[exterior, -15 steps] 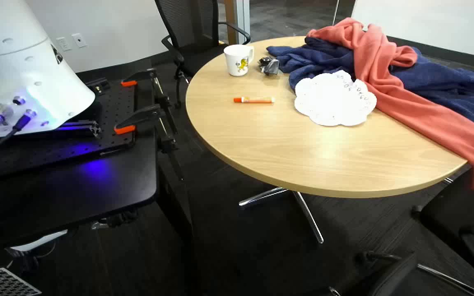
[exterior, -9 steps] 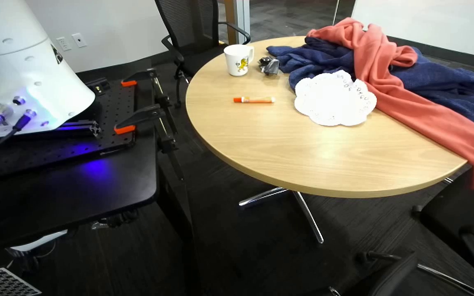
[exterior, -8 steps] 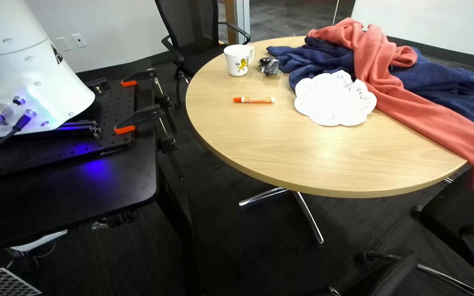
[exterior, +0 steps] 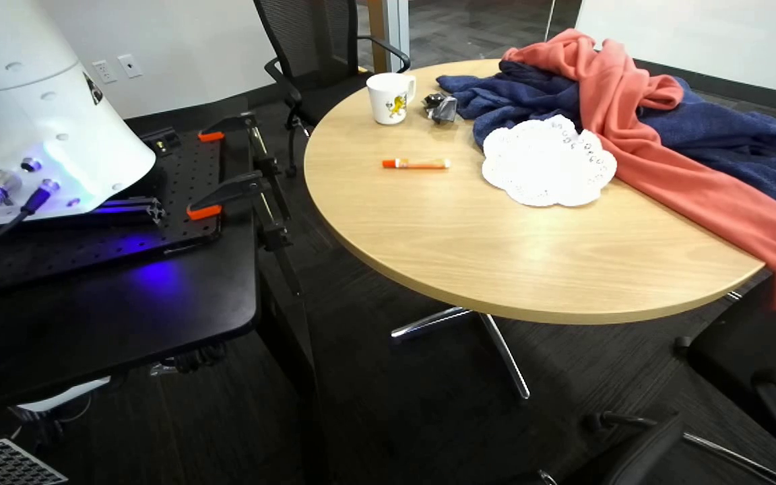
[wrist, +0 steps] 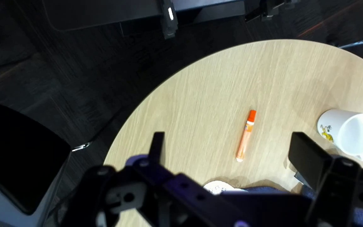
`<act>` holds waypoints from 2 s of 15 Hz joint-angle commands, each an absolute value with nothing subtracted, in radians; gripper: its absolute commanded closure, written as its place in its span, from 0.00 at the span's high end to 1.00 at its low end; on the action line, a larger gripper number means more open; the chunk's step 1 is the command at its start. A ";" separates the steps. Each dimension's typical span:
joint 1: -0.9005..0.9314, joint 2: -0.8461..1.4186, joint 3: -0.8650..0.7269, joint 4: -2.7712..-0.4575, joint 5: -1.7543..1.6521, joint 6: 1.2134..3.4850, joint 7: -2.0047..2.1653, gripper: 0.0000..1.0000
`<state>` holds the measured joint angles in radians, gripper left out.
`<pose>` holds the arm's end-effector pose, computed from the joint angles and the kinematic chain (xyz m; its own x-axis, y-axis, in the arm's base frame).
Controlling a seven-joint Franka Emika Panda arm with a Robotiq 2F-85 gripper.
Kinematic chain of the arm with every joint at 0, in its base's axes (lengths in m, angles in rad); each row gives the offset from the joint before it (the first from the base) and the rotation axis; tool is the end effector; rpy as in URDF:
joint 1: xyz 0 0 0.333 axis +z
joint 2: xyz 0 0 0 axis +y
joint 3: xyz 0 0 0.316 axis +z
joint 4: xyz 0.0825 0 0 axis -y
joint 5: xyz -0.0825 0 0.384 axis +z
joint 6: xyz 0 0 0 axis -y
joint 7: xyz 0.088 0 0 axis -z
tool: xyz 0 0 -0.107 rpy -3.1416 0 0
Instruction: Move the white mug to the right, place the marker inside the mug
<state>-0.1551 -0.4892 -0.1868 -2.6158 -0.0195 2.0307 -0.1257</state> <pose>0.3508 -0.1238 0.4002 0.9802 -0.1751 -0.0922 -0.1828 -0.9796 -0.0830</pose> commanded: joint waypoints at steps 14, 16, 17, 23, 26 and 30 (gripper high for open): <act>0.019 -0.257 -0.012 -2.674 0.183 2.438 0.053 1.00; 0.013 -0.263 -0.014 -2.680 0.164 2.426 0.029 1.00; 0.014 -0.262 -0.013 -2.680 0.166 2.426 0.029 1.00; 0.022 -0.246 -0.006 -2.674 0.174 2.442 0.035 1.00; 0.044 -0.210 0.035 -2.667 0.157 2.481 0.070 1.00; 0.070 -0.134 0.099 -2.647 0.131 2.566 0.142 1.00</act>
<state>0.0508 -0.2044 0.0632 -2.6787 0.1607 2.5095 0.0722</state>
